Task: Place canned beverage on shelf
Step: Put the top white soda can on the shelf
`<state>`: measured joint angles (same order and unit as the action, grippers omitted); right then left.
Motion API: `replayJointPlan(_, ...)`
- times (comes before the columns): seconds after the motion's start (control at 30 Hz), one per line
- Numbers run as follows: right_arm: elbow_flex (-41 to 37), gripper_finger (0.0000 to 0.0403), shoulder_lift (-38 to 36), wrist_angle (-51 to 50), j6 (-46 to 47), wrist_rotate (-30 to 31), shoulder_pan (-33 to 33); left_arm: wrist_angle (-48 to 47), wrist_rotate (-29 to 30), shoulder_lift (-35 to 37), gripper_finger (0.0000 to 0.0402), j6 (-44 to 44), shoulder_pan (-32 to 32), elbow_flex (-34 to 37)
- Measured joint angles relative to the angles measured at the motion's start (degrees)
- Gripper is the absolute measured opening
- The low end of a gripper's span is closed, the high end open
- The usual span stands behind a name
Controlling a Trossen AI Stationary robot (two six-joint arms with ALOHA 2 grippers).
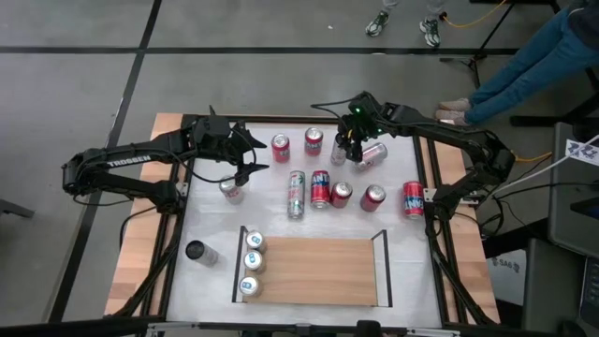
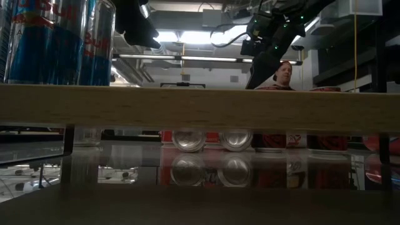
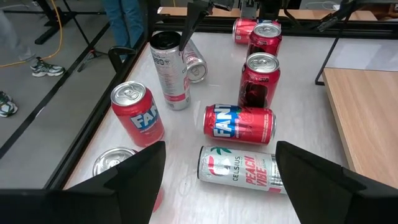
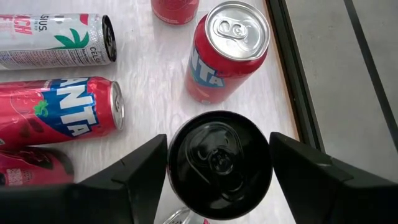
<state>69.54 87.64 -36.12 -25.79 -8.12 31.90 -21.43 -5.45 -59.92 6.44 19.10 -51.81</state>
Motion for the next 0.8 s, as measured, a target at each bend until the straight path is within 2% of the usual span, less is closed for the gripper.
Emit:
replayJointPlan(0.1, 0.0, 0.0282, 0.0, -0.16, 0.16, 0.0, 0.0, 0.0, 0.0, 0.0, 0.0297, 0.0, 0.01, 0.0)
replayJointPlan(0.3, -0.07, 0.0346, 0.09, -0.39, 1.43, -0.04, 0.0, 0.02, -0.02, 0.0, 0.0297, -0.15, 0.0, 0.0)
replayJointPlan(0.43, -0.07, 0.0374, 0.07, -0.16, 1.42, 1.06, 0.0, 0.02, -0.02, 0.0, 0.0297, -0.2, 0.01, 0.0)
replayJointPlan(0.6, -0.07, 0.0383, 0.07, -0.17, -0.67, 1.5, 0.0, 0.02, -0.01, 0.0, 0.0297, -0.21, 0.02, 0.0)
replayJointPlan(0.8, -0.04, 0.0383, 0.07, -2.07, -9.31, 1.48, 0.0, 0.02, -0.02, 0.0, 0.0297, -0.22, 0.01, 0.0)
